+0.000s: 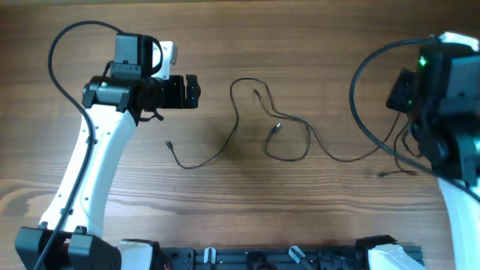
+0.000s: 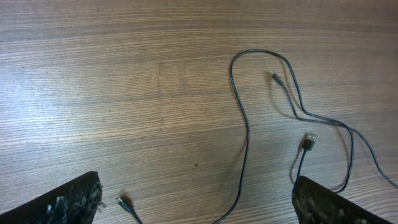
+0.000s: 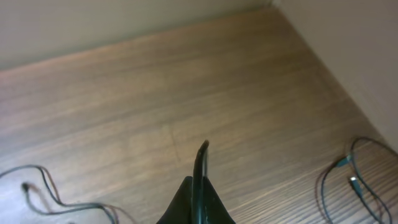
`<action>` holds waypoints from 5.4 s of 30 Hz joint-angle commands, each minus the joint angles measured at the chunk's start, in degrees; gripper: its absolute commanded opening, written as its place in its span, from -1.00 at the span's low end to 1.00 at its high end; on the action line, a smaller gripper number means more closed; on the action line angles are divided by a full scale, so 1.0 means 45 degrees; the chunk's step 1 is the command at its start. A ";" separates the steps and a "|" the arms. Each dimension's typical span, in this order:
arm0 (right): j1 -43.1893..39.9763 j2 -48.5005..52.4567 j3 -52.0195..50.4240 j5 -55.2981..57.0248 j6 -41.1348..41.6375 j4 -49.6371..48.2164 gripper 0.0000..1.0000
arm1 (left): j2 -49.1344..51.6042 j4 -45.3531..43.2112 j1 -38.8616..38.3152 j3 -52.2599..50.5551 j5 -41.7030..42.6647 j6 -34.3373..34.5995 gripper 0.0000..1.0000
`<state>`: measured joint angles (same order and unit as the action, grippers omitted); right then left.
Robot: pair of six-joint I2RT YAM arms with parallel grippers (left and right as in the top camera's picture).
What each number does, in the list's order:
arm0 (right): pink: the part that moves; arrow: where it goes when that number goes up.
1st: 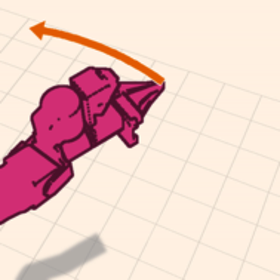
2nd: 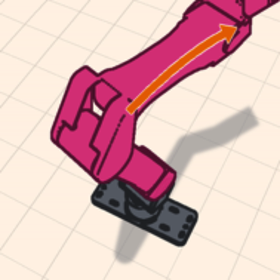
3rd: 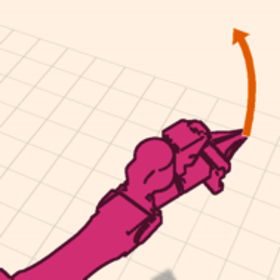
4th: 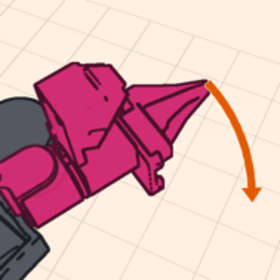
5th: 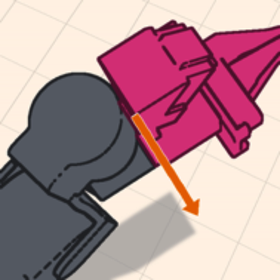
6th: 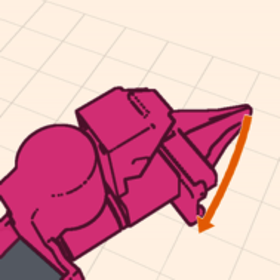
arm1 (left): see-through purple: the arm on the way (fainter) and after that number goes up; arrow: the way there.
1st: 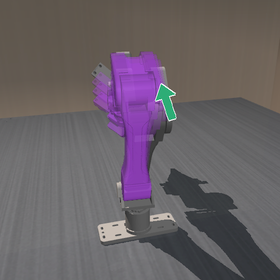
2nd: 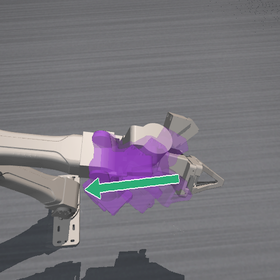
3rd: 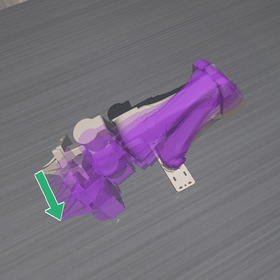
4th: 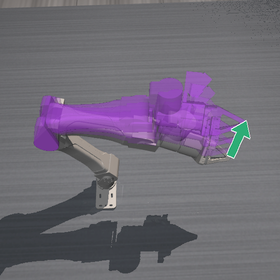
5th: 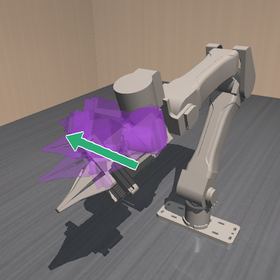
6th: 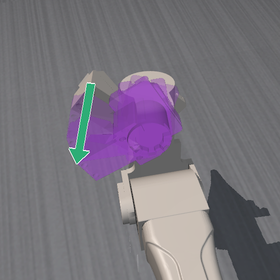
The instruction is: Untangle cables
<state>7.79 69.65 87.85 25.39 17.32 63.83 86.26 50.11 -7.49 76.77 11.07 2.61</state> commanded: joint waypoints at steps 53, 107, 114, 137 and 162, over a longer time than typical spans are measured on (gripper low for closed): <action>0.0447 0.9073 -0.3968 -0.6577 -0.7519 -0.4352 0.57 | 0.0024 -0.0306 0.0049 -0.0010 0.0826 -0.0534 1.00; 0.0180 0.8354 -0.4027 -0.6071 -0.6183 -0.3536 -0.91 | 0.0024 -0.0563 0.0049 -0.0010 0.1107 -0.0874 1.00; 0.0180 0.6747 -0.3818 -0.6382 -0.6164 -0.3322 -0.91 | 0.0024 -0.0563 0.0049 -0.0010 0.1107 -0.0869 1.00; 0.0180 0.5999 -0.4187 -0.7363 -0.6470 -0.3434 -0.24 | 0.0024 -0.0559 0.0049 -0.0010 0.1107 -0.0869 1.00; 0.0165 0.8344 -0.5469 -0.7907 -0.6509 -0.5362 -0.24 | 0.0024 -0.0559 0.0049 -0.0010 0.1107 -0.0874 1.00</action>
<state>8.58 105.36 63.57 -8.64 -10.76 39.72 86.26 47.75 -7.49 76.77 14.96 -0.19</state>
